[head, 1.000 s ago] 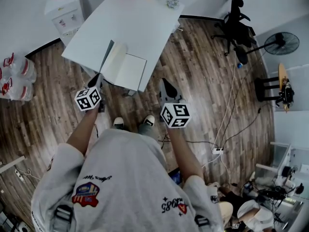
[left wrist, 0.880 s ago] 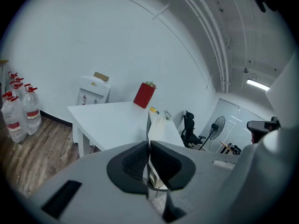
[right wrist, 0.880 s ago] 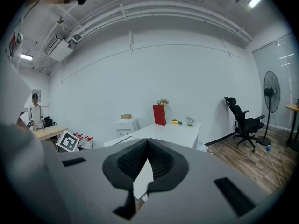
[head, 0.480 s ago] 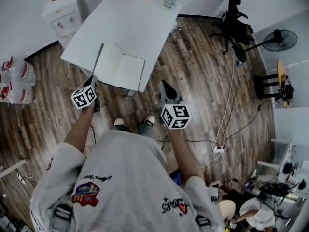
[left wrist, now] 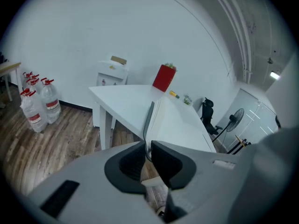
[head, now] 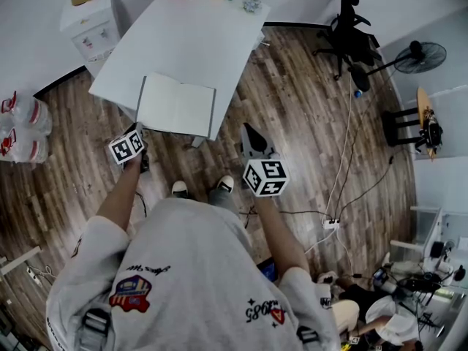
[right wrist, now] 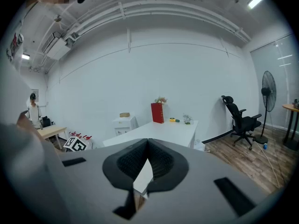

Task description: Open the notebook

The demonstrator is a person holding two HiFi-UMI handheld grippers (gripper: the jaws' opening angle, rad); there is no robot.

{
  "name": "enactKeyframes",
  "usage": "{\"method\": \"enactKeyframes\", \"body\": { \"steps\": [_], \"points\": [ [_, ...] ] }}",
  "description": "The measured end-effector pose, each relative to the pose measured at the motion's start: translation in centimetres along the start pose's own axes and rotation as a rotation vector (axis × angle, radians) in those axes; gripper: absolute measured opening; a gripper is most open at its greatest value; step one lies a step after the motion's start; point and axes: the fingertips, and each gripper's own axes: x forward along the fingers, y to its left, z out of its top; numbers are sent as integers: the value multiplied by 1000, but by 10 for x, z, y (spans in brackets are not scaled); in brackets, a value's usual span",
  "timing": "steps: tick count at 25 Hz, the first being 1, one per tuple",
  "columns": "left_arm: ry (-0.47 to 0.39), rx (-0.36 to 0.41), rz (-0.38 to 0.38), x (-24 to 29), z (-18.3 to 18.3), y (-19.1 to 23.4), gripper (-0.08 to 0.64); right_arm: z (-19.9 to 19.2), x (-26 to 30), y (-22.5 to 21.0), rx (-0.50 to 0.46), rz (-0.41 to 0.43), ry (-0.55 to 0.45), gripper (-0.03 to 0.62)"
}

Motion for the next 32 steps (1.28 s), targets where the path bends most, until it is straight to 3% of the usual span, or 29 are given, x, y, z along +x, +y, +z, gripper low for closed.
{"method": "enactKeyframes", "body": {
  "steps": [7,18,27,32],
  "points": [
    [87,-88,8,5,-25,18,41,1,-5,-1,0,-3,-2,3],
    [84,-72,-38,-21,-39,21,66,3,1,12,0,27,-2,3],
    [-10,129,-67,-58,-12,-7,5,6,13,34,-9,70,-8,3],
    [-95,258,-137,-83,16,-42,5,7,16,48,-19,82,-15,3]
  ]
}}
